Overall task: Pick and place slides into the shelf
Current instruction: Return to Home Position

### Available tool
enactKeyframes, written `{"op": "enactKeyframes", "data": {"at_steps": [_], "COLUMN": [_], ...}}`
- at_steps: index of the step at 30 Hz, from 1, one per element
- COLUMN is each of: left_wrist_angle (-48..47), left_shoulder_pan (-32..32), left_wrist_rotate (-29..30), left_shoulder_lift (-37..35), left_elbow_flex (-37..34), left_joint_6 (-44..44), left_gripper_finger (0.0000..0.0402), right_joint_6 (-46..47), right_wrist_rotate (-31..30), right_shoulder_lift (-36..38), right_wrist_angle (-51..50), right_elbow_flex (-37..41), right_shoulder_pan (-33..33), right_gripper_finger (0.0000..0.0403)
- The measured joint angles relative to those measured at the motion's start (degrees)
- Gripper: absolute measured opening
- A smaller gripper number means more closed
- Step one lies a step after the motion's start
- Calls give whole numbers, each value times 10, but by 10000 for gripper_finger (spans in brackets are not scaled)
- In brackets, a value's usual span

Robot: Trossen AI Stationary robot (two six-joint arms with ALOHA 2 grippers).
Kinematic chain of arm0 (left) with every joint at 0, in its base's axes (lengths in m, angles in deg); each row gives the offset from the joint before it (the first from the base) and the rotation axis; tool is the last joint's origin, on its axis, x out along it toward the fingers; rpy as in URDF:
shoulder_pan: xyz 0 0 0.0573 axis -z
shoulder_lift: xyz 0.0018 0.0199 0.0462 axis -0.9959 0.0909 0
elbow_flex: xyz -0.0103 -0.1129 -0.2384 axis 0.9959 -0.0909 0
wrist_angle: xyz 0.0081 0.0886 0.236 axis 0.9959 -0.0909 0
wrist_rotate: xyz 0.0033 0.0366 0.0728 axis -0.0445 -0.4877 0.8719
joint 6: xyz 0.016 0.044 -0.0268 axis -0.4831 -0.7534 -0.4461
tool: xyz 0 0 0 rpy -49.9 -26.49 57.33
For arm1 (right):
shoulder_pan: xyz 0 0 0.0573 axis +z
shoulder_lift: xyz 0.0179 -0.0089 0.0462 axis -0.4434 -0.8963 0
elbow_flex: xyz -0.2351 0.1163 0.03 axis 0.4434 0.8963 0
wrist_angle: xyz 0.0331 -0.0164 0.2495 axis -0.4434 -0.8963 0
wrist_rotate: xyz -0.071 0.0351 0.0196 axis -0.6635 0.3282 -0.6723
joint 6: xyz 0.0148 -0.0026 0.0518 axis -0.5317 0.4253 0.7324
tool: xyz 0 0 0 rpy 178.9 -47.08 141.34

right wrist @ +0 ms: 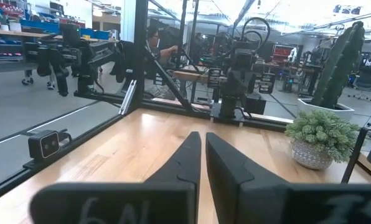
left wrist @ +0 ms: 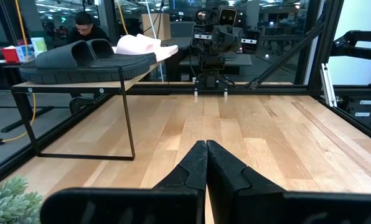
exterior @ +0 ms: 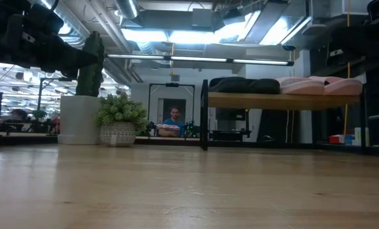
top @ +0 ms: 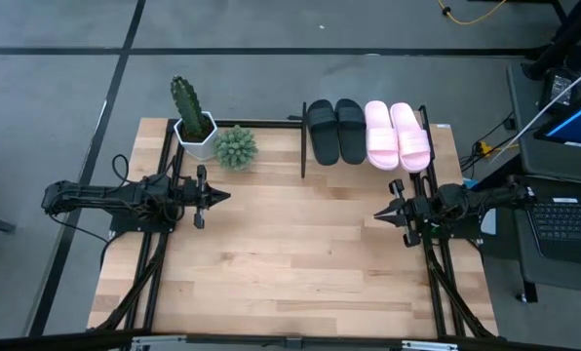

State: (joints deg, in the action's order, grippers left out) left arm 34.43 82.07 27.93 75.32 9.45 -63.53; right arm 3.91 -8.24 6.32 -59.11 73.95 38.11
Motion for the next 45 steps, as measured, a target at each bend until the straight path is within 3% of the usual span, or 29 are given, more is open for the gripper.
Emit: {"op": "enactKeyframes", "data": {"at_steps": [45], "left_wrist_angle": [0], "left_shoulder_pan": [0], "left_wrist_rotate": [0], "left_shoulder_lift": [0], "left_elbow_flex": [0], "left_joint_6": [0], "left_gripper_finger": [0], "right_joint_6": [0], "right_wrist_rotate": [0], "right_shoulder_lift": [1], "right_wrist_angle": [0], "right_elbow_flex": [0], "right_shoulder_pan": [-31], "right_gripper_finger": [23]}}
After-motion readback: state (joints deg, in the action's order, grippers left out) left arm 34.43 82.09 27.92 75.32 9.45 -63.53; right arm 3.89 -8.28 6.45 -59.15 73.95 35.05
